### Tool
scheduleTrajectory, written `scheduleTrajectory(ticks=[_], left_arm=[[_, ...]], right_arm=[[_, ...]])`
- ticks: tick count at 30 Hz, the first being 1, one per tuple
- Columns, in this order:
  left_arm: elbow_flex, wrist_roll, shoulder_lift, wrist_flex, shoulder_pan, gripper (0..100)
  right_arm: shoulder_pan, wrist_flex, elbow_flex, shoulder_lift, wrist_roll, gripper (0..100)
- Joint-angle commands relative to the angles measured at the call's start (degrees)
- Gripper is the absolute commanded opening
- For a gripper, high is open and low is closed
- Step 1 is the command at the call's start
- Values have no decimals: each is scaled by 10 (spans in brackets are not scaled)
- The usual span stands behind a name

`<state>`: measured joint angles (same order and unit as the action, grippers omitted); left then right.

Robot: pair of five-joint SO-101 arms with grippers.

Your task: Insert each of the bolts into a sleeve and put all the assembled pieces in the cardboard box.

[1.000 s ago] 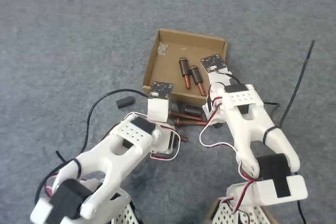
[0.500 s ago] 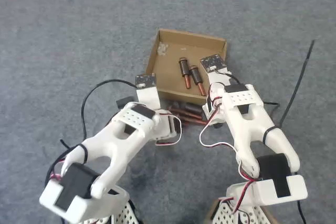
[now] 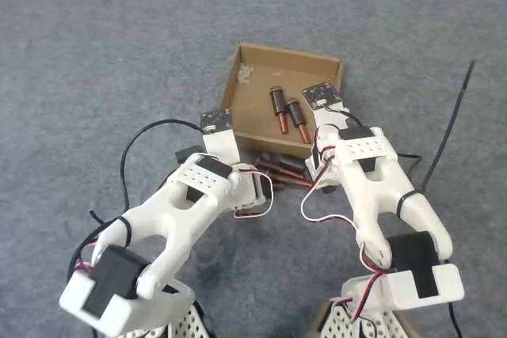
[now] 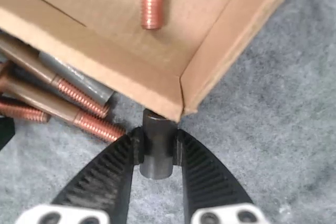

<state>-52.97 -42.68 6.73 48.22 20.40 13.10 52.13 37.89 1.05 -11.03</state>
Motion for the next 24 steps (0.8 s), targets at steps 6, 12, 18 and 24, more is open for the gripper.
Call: scheduleTrajectory(ticks=[6, 12, 18, 24], left_arm=[[-42, -9, 91, -76, -37, 272], [-61, -11, 114, -116, -86, 272], [8, -10, 23, -69, -78, 272], [23, -8, 14, -43, -78, 272]], right_arm=[[20, 11, -19, -2, -32, 6], [21, 12, -19, -2, -32, 6], [21, 12, -19, -2, -32, 6], [21, 12, -19, -2, -32, 6]])
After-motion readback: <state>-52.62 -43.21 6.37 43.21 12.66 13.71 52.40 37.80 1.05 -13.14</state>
